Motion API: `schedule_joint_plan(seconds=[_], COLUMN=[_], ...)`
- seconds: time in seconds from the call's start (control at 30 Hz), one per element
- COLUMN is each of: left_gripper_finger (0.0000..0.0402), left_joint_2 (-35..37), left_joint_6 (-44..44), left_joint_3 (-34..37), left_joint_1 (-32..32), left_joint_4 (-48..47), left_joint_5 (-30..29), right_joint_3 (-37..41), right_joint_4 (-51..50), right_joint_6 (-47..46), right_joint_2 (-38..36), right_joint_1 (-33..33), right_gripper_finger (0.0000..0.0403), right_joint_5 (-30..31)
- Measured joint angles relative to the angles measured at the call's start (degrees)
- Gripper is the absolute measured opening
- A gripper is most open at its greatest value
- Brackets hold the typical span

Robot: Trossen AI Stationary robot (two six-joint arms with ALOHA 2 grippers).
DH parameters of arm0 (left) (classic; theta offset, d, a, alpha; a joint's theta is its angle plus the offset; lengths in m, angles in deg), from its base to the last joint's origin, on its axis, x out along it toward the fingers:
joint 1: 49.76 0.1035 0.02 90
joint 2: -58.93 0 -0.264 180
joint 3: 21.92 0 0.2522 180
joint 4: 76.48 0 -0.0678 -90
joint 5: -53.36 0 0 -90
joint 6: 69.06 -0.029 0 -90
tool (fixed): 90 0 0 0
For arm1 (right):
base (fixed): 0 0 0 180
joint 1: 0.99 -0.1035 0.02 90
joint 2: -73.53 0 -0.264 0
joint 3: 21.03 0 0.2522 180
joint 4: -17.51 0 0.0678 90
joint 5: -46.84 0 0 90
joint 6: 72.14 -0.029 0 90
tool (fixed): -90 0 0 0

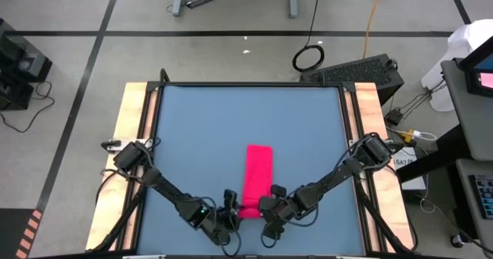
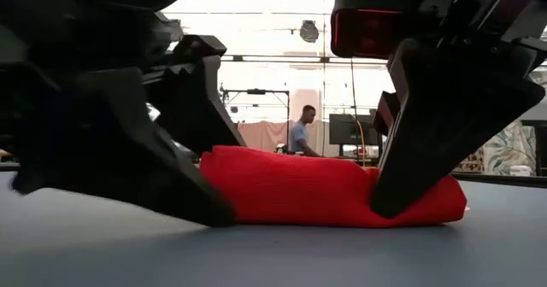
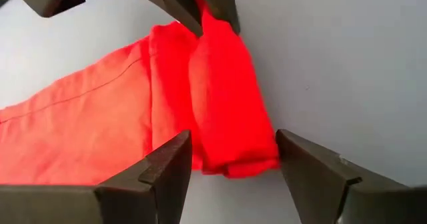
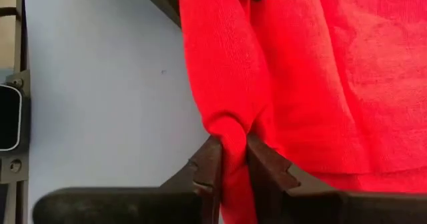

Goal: Roll towel
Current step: Roll the red towel

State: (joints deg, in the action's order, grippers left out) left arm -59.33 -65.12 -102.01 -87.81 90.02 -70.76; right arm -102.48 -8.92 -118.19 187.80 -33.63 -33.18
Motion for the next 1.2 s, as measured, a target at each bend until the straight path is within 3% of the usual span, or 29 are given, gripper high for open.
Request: schedule_joint_plan(seconds=[0.13, 0.4, 0.53, 0.63, 0.73, 0.93, 1.03, 1.2], left_gripper_finger=[0.0206, 0.0130, 0.0063, 0.0017, 0.0022, 0.0023, 0.0022, 0.0021], left_joint_2=[0.0, -0.1, 0.0, 0.0, 0.4, 1.1, 2.1, 3.1], left_joint_6=[-0.4, 0.9, 6.0, 13.6, 21.3, 28.1, 30.3, 31.8], left_joint_3=[0.0, 0.0, 0.0, 0.0, -0.3, -0.3, -0.1, 0.0], left_joint_1=[0.2, 0.1, 1.1, 2.8, 4.9, 7.5, 8.4, 10.2], left_joint_4=[1.0, 4.0, 3.4, 2.6, 0.6, -0.4, -0.9, -2.7], left_joint_5=[0.4, 3.1, 4.8, 9.7, 16.3, 22.8, 25.3, 27.2], right_joint_3=[0.0, 0.0, 0.0, 0.0, 0.0, 0.0, 0.0, -0.1], right_joint_4=[0.1, 0.3, 0.3, 0.0, -1.4, -2.5, -2.5, -2.3], right_joint_6=[0.0, 0.6, 3.7, 6.5, 9.4, 13.5, 13.5, 15.1], right_joint_2=[0.0, -0.1, -0.1, -0.2, -1.3, -4.3, -4.4, -2.5], right_joint_1=[0.3, 0.3, -0.1, -1.4, -2.8, -6.9, -9.6, -13.1], right_gripper_finger=[0.0045, 0.0045, 0.0051, 0.0075, 0.0116, 0.0203, 0.0227, 0.0229], right_joint_5=[0.3, 1.0, 2.1, 4.5, 5.7, 7.6, 13.0, 26.0])
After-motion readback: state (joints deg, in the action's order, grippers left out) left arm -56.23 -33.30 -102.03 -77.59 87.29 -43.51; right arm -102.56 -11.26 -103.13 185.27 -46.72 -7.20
